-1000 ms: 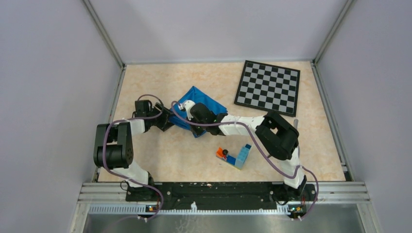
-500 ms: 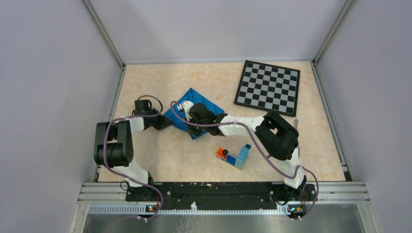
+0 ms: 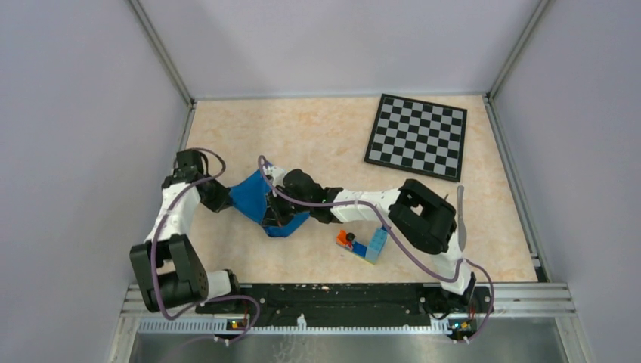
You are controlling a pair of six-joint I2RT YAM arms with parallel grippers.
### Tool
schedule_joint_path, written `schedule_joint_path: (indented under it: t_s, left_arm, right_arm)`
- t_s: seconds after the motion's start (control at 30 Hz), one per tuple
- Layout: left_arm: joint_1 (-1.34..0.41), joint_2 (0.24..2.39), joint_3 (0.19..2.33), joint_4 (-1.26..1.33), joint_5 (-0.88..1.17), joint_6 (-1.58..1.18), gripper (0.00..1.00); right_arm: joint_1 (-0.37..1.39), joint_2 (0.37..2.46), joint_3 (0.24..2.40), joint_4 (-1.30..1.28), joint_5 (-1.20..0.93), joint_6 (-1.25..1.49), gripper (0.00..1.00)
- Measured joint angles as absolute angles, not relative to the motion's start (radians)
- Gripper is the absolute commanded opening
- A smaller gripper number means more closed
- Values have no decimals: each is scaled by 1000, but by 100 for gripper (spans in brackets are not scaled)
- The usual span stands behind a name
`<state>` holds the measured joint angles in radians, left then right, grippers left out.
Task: Fold the napkin into a case and place the utensils inside
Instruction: Pick up the upper triangle-folded napkin from the center of the board, then turn over the upper triangle folded napkin at the center of the board.
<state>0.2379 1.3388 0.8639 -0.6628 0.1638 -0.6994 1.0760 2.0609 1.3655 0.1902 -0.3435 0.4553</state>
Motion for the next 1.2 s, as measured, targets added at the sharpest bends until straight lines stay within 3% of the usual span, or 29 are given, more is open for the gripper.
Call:
schedule_joint_path:
  t_s: [0.37, 0.6, 0.77, 0.97, 1.13, 1.2]
  left_arm:
    - [281, 1080, 1196, -1043, -171, -616, 0]
    - [246, 1036, 1344, -1090, -198, -492, 0]
    - [-6, 1316, 1346, -1071, -255, -484, 0]
    - [-204, 1863, 1420, -976, -260, -510, 0]
    - [-339, 2077, 1594, -977, -260, -513, 0]
    - [-381, 2114, 1660, -970, -253, -507, 0]
  right_arm:
    - [1172, 2132, 1589, 370, -499, 715, 0]
    - [1178, 2153, 1555, 761, -554, 1026, 0]
    - [1097, 2213, 1361, 970, -562, 1189, 0]
    - [972, 2275, 1135, 1026, -562, 1221, 0]
    - [884, 2275, 1003, 1045, -559, 1184, 1]
    - [853, 2253, 969, 1047, -555, 1160, 9]
